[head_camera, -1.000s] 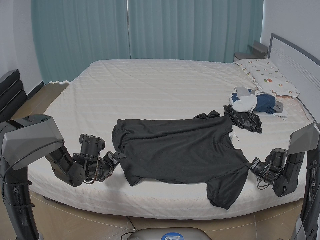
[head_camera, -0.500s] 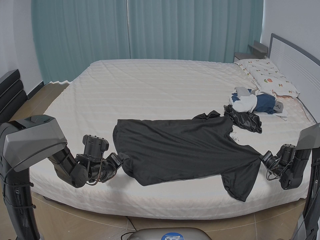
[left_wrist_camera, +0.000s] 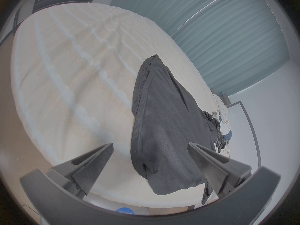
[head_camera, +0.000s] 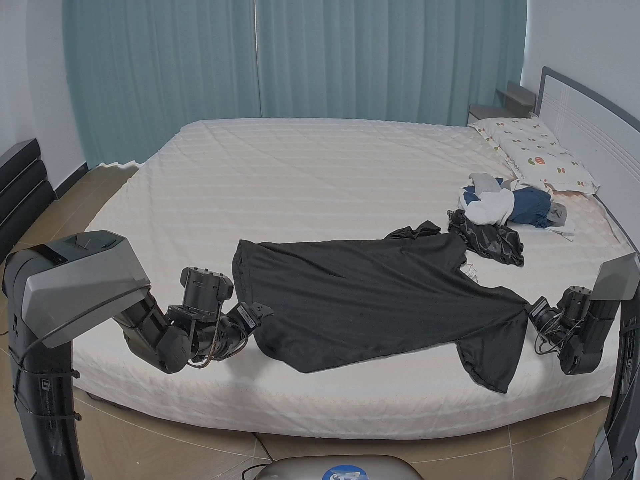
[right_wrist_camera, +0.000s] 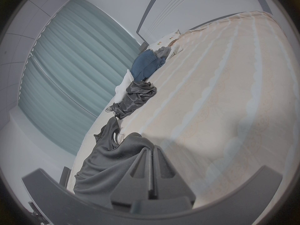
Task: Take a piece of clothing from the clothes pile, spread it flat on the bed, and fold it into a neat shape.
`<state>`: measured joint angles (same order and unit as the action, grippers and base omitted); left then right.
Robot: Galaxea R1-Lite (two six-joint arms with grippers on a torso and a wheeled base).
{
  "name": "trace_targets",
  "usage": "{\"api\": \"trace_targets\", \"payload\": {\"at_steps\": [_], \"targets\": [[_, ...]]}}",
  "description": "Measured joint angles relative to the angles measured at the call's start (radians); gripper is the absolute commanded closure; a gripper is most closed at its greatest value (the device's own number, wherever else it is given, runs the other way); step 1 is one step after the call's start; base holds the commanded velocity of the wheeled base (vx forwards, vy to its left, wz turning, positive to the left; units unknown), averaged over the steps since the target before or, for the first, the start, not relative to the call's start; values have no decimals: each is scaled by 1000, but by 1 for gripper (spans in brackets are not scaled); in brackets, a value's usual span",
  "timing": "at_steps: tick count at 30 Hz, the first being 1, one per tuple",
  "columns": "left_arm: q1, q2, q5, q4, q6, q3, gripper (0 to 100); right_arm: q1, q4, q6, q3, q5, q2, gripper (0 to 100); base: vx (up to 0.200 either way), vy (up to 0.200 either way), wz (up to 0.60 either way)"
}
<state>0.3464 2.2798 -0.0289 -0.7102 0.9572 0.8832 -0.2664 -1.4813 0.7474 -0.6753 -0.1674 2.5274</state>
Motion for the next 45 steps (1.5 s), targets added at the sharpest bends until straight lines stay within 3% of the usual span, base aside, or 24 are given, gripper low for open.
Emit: {"api": "trace_targets", "payload": {"at_steps": [7, 26, 27, 34, 39, 45], "targets": [[3, 35, 5, 38, -30, 62, 0, 5, -3, 0, -9, -1, 18, 100, 0, 0, 0], [41, 124, 78, 306, -193, 330, 0, 16, -10, 1, 5, 3, 25, 100, 0, 0, 0], [41, 132, 86, 311, -194, 341, 100, 16, -10, 1, 5, 3, 25, 100, 0, 0, 0], [39, 174, 135, 308, -184, 400, 100, 16, -11, 4, 8, 5, 25, 100, 0, 0, 0], [18, 180, 158, 292, -89, 428, 100, 19, -28, 4, 10, 6, 25, 100, 0, 0, 0], [-33, 171, 174, 170, -24, 446, 100, 31, -51, 7, 10, 8, 26, 100, 0, 0, 0]]}}
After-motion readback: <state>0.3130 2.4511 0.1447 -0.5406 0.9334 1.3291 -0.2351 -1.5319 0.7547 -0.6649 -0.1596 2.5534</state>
